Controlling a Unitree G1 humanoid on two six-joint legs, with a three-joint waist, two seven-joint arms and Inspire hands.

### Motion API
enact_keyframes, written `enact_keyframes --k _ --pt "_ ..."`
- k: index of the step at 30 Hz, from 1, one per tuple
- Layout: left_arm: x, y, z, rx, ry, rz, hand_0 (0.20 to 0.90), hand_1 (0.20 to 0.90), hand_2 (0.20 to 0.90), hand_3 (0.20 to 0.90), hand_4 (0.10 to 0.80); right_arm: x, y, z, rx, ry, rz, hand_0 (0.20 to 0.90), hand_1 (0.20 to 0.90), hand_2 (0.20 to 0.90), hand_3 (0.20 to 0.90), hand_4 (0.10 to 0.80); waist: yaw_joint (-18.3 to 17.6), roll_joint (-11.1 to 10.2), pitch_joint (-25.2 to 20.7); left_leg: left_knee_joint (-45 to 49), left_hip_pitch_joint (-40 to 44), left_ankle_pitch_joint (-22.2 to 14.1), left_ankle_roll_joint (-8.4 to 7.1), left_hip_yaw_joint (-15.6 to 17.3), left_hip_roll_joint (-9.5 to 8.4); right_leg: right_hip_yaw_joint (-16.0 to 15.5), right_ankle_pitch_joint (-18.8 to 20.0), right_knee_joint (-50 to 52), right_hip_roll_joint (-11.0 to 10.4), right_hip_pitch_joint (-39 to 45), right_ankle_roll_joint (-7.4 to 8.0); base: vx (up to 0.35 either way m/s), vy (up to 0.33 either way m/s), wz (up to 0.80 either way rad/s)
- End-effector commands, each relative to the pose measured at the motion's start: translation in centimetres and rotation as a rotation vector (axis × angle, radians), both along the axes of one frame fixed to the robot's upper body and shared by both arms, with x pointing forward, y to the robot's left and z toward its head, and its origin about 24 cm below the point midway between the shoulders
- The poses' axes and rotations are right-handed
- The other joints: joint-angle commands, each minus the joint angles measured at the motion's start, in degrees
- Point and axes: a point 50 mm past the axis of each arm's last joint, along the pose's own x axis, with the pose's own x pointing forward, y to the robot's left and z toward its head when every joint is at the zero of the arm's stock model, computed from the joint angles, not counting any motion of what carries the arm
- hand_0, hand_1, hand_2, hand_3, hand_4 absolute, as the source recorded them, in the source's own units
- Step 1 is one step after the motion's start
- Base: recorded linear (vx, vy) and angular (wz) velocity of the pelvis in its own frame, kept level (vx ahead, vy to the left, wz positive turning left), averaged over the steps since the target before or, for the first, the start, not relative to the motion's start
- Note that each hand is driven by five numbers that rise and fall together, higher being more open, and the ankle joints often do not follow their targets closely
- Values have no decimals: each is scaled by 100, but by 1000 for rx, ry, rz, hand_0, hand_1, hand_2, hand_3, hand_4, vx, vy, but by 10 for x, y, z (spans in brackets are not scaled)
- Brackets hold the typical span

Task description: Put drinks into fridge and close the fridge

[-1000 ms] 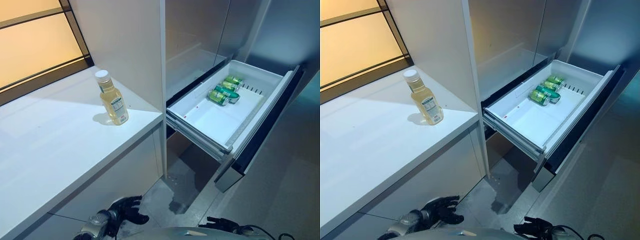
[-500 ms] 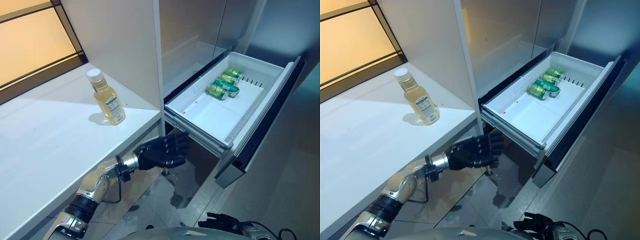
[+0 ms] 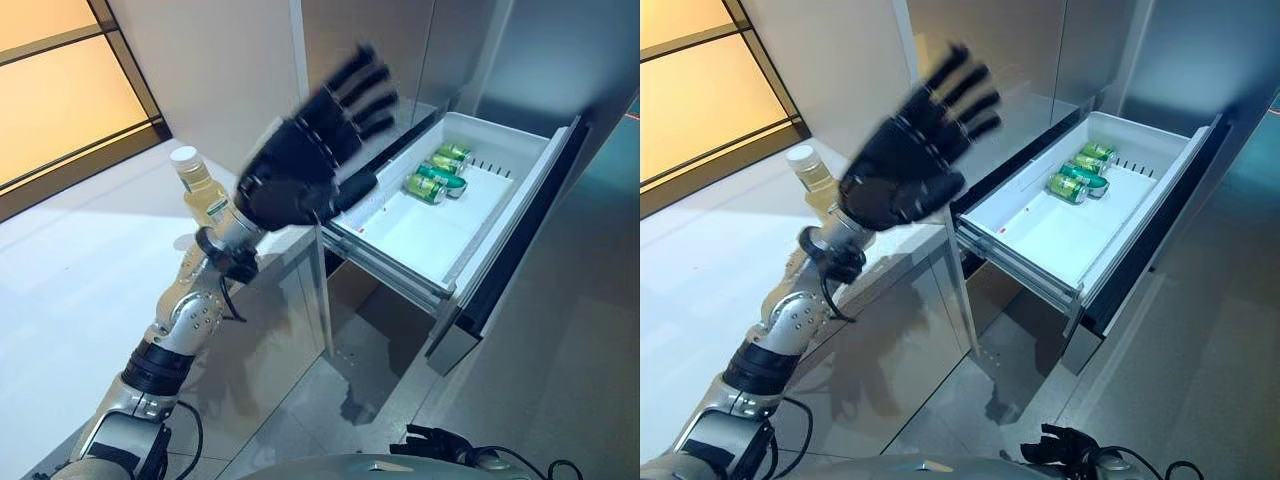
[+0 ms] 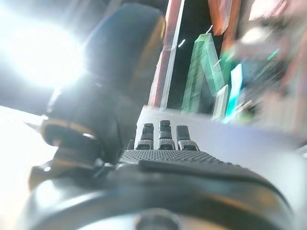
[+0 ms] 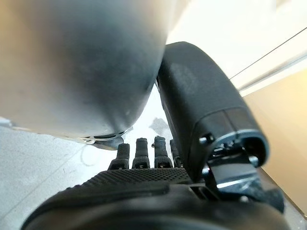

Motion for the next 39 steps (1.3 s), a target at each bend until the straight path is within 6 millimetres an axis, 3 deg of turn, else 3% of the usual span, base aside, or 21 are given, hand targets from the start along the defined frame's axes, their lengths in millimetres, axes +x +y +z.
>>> enact_keyframes --k 1,7,10,22,30,39 --pt "-18 33 67 -157 -351 321 900 900 900 900 800 -26 8 -8 3 94 42 900 900 900 900 800 39 -68 -375 25 22 -695 313 6 -334 277 -304 335 44 -232 384 0 0 0" --pt "-26 53 85 -125 -412 698 900 900 900 900 800 -28 10 -9 0 101 42 900 900 900 900 800 133 -98 -414 35 -8 -667 294 -48 -335 250 -363 364 64 -226 327 0 0 0" --pt "-23 57 86 -118 -384 719 900 900 900 900 800 -27 11 -9 3 100 46 900 900 900 900 800 160 -110 -411 39 -8 -671 297 -64 -337 235 -383 386 61 -224 322 0 0 0" --pt "-4 83 62 -35 -219 1062 900 900 900 900 800 -19 13 -7 10 94 68 900 900 900 900 800 228 -130 -351 72 -23 -652 304 -90 -353 221 -455 516 60 -245 301 1 1 0" --pt "7 92 46 56 -134 1106 900 900 900 900 800 -19 10 -7 3 100 69 900 900 900 900 800 226 -124 -314 88 -14 -650 293 -68 -351 211 -469 554 63 -247 305 0 0 0" --pt "18 91 12 147 13 1068 900 900 900 900 800 -17 6 -5 -1 100 71 900 900 900 900 800 222 -122 -253 98 16 -659 295 -48 -356 225 -470 566 70 -226 320 0 0 0"
